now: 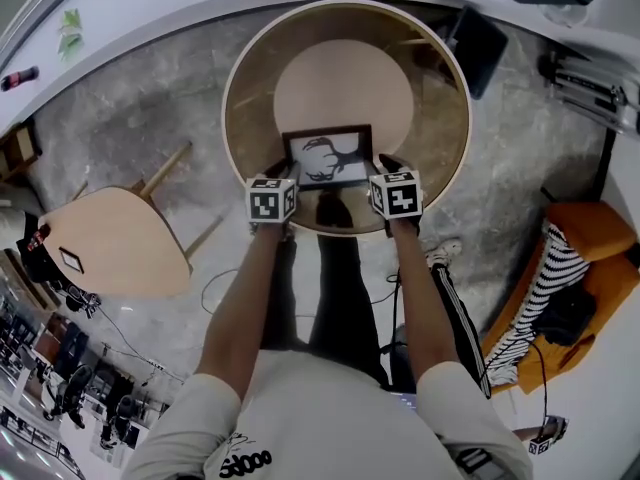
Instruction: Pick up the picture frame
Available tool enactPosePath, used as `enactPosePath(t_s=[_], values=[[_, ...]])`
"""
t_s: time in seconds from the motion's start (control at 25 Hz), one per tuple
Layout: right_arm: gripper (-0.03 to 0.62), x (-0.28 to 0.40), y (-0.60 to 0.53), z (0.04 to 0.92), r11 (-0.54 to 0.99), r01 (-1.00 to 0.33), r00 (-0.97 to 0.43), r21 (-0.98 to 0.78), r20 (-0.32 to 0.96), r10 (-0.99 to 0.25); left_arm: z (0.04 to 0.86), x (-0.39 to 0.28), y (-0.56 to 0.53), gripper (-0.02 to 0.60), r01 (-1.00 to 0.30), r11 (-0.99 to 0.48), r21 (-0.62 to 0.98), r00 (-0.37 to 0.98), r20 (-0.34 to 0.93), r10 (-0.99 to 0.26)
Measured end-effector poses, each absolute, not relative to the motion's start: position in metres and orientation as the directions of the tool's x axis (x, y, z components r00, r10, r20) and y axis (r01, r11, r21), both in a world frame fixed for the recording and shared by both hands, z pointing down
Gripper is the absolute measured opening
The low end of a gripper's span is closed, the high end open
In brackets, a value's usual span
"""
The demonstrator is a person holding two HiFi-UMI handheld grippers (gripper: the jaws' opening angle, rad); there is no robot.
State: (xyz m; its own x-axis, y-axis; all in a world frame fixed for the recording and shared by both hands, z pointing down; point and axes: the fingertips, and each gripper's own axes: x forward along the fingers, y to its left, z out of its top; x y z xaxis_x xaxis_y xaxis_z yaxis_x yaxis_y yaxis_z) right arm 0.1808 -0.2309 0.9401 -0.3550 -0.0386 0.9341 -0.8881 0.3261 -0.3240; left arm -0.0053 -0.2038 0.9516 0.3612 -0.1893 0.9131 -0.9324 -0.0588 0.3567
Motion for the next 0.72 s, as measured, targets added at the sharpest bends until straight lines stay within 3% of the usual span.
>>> enactPosePath(t_s=[0.72], values=[[0.094, 0.169, -0.226, 0.949, 0.312, -0.894, -0.343, -0.322, 0.939, -0.013, 0.953, -0.009, -0.203, 0.084, -0.930, 0.036, 0.367, 0.354, 0.916, -0.188]])
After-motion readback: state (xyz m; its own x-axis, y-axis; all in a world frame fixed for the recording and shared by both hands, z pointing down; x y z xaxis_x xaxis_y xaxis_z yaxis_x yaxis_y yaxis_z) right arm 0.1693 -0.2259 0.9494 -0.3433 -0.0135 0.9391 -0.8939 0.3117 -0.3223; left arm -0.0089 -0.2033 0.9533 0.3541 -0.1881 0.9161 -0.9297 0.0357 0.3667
